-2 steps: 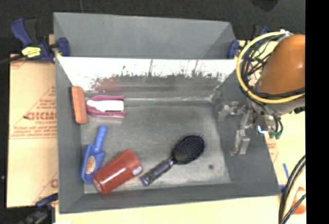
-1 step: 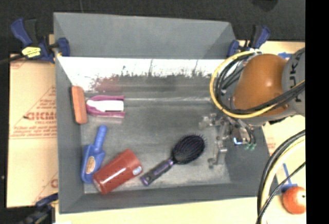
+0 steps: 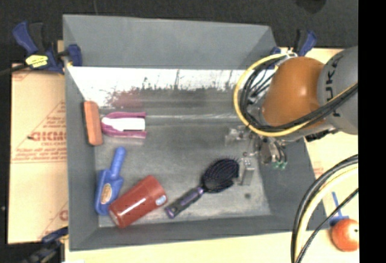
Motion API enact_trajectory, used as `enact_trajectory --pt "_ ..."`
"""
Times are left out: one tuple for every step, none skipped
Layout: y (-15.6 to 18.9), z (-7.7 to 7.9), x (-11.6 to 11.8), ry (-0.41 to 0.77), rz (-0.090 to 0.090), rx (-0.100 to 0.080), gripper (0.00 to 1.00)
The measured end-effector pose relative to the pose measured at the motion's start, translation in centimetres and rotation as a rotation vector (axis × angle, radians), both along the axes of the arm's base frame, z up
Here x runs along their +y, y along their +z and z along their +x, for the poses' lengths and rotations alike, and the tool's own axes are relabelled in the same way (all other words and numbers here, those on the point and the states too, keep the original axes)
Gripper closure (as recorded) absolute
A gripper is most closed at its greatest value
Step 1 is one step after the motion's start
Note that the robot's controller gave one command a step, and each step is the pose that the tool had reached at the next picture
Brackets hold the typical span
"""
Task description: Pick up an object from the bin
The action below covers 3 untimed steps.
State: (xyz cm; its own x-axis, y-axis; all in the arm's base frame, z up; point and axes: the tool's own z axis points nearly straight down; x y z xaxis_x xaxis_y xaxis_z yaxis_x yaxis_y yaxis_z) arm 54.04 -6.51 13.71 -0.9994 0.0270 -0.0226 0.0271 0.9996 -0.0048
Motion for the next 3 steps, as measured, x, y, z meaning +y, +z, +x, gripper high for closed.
enact_trajectory --pt "-6.9 -0.8 2.2 0.051 0.001 0.017 0.00" --pt "-5.8 0.9 3.5 -0.093 0.000 -0.011 1.00" --pt "-5.8 0.9 3.5 -0.093 0.000 -0.011 1.00"
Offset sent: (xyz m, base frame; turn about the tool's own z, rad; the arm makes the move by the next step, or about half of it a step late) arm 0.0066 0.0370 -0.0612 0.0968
